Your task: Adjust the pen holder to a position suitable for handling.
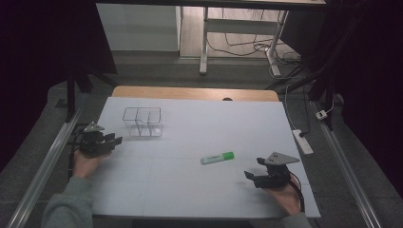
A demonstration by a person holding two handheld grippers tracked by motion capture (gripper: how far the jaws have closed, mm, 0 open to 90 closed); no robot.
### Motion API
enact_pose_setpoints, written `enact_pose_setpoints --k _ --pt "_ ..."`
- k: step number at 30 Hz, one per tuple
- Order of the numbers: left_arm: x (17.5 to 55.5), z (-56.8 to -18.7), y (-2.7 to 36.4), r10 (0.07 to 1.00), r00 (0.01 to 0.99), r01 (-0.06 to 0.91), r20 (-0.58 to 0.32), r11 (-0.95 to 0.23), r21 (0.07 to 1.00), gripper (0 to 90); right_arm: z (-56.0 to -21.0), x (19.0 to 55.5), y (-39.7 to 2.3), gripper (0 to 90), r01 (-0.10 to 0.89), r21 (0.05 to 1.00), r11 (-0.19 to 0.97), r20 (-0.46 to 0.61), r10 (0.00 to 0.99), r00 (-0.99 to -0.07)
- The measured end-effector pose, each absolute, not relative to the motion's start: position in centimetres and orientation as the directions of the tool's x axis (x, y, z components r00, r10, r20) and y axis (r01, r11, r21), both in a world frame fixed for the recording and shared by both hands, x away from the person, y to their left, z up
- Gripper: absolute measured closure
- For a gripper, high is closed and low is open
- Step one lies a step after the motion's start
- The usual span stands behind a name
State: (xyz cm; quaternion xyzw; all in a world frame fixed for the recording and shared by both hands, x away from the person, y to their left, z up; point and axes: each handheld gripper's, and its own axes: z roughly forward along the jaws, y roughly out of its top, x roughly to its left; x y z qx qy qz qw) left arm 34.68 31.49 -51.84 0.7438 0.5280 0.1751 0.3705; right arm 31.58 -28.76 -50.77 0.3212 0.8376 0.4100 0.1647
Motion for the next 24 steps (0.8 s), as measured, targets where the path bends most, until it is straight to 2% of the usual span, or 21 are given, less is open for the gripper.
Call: enact_pose_setpoints --k 4,9,24 --pt "35.9 -51.8 31.5 0.924 0.366 0.648 -0.113 -0.167 0.743 69.1 -50.8 31.6 -28.7 22.8 0.403 0.793 0.457 -0.012 0.674 -0.739" --pt "37.6 -51.7 31.8 0.934 0.338 0.636 -0.116 -0.136 0.76 88.6 -50.8 31.6 -28.8 22.7 0.409 0.794 0.449 -0.002 0.676 -0.737" --pt "41.7 -52.7 31.6 0.921 0.353 0.662 -0.166 -0.121 0.74 89.2 -50.8 31.6 -28.8 22.8 0.412 0.794 0.446 0.002 0.677 -0.736"
